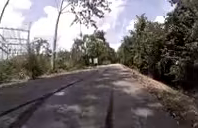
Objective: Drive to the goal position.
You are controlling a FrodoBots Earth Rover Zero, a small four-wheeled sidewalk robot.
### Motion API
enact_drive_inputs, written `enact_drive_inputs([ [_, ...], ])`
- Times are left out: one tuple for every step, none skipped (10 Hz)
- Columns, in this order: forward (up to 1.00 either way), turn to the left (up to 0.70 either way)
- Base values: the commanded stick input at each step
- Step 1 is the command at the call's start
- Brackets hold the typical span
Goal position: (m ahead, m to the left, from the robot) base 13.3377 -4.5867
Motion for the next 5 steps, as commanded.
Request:
enact_drive_inputs([
  [0.7, 0.0],
  [0.7, 0.0],
  [0.7, 0.0],
  [0.7, 0.0],
  [0.7, 0.0],
])
